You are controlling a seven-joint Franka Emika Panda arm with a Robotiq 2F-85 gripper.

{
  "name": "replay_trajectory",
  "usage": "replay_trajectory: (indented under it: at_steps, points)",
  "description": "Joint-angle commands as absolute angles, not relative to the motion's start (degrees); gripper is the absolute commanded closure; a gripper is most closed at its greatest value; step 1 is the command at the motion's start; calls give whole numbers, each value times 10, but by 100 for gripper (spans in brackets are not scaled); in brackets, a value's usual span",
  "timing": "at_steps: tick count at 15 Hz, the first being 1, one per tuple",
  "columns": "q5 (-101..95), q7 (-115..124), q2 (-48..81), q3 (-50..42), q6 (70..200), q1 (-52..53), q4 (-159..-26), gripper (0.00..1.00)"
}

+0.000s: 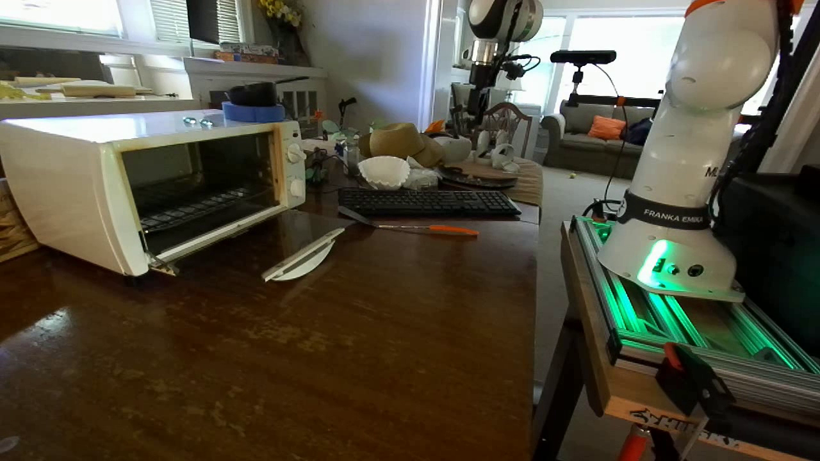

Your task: Remove two objects from the tray and place them on the counter.

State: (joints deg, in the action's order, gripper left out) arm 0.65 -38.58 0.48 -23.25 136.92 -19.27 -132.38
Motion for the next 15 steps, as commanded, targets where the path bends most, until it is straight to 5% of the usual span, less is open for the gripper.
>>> replay_trajectory:
  at_steps: [1,15]
  points:
    - [6,-385,6,-224,1368,-201,-1323,0]
    - [30,-481,91,-209,1401,-218,-1311,0]
